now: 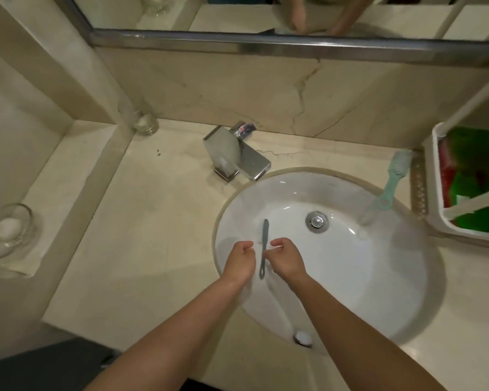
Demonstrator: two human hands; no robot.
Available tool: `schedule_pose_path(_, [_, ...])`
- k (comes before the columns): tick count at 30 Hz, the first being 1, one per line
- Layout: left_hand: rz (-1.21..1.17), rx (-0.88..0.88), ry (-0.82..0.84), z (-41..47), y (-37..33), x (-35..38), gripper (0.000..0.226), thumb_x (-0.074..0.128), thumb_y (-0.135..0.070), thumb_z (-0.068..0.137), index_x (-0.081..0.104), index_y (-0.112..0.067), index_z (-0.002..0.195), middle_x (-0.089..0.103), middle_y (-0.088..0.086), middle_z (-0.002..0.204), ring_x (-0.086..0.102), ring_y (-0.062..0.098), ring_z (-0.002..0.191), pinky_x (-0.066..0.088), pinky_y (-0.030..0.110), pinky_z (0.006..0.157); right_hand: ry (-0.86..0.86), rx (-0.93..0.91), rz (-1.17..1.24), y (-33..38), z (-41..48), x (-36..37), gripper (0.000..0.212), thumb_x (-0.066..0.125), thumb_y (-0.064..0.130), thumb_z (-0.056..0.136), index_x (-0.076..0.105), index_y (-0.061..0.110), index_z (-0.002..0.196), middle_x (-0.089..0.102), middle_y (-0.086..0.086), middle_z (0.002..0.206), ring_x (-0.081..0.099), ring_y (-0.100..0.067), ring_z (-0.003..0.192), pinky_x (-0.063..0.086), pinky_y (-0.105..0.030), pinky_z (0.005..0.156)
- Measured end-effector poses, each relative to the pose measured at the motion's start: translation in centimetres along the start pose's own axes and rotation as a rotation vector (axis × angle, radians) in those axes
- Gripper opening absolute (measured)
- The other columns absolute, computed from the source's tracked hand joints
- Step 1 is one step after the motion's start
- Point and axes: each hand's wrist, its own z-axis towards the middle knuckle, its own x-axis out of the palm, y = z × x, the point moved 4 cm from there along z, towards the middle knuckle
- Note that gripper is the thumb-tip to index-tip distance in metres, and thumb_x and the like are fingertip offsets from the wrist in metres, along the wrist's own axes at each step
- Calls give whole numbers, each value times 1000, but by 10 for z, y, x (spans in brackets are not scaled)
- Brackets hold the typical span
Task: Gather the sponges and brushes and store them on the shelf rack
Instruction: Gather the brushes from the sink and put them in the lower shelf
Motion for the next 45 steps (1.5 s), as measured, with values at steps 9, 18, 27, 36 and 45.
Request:
schedule_pose_path(9, [12,-5,91,12,3,1,37,36,-22,102,47,-16,137,54,5,135,52,22,123,39,38,109,-115,79,-204,-18,20,24,33,66,38,79,47,23,101,51,14,78,56,-15,79,39,-31,66])
schedule_pose_path(18, [-27,4,115,12,-8,-5,43,40,-21,99,40,-15,142,51,7,138,50,23,124,38,31,105,-156,-8,42,-5,6,9,25,56,-1,73,50,17,57,51,5,53,51,-19,58,43,-32,61])
schedule_pose_path(27, [-222,202,196,-6,-73,26,15,49,-23,99,60,-16,106,67,10,115,63,13,88,47,13,69,-98,-123,334,13,-38,-45,18,58,-3,82,71,7,88,68,-7,78,61,-17,72,48,-30,69])
schedule_pose_path(36, [-356,316,214,-29,-123,71,15,47,-28,100,52,-19,91,66,-1,81,64,10,68,52,20,63,-366,-67,589,25,-48,-131,10,54,15,92,63,10,91,65,-7,76,59,-17,68,47,-28,62])
schedule_pose_path(45, [-334,284,232,-45,-128,82,26,41,-38,101,50,-15,94,62,0,76,43,8,42,35,19,41,-370,88,899,32,-17,-185,24,49,30,100,53,12,115,59,-7,90,62,-18,77,56,-34,68])
